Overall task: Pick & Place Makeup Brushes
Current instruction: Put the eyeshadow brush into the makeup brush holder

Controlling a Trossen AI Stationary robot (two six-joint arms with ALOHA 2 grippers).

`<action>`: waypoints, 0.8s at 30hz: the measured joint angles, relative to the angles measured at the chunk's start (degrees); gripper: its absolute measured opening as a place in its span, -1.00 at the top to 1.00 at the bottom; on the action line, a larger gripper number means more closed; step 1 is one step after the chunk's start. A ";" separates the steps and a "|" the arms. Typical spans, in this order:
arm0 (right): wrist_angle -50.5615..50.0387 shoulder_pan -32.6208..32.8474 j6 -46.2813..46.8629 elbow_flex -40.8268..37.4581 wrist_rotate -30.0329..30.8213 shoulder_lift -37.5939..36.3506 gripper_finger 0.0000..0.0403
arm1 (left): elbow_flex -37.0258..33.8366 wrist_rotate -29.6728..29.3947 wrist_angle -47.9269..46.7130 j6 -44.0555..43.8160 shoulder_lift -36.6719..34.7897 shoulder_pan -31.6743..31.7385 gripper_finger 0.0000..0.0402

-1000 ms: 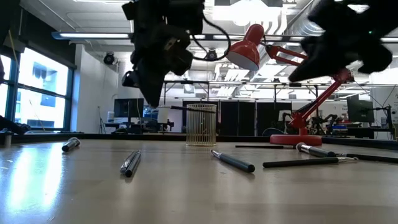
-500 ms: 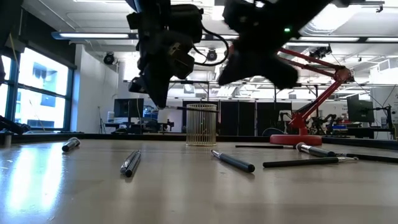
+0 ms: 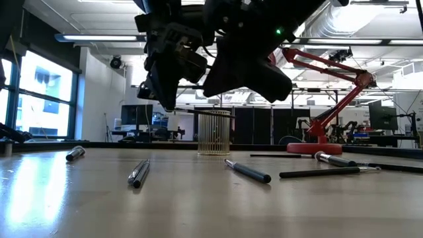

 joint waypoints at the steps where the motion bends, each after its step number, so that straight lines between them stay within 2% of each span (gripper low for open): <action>1: -0.77 0.00 -0.03 0.00 0.31 0.00 0.62 | 0.00 0.63 -0.17 -0.03 0.00 0.02 1.00; 9: -6.52 -0.55 0.47 0.00 1.97 0.01 0.56 | 0.00 5.52 1.57 0.37 0.00 0.00 1.00; 17: -7.28 -0.55 0.50 0.00 2.08 0.02 0.62 | 0.00 10.58 5.12 -1.04 0.00 0.00 1.00; 24: -7.91 -0.55 0.93 0.00 1.96 0.01 0.74 | 0.00 10.95 5.86 -2.23 0.00 0.00 1.00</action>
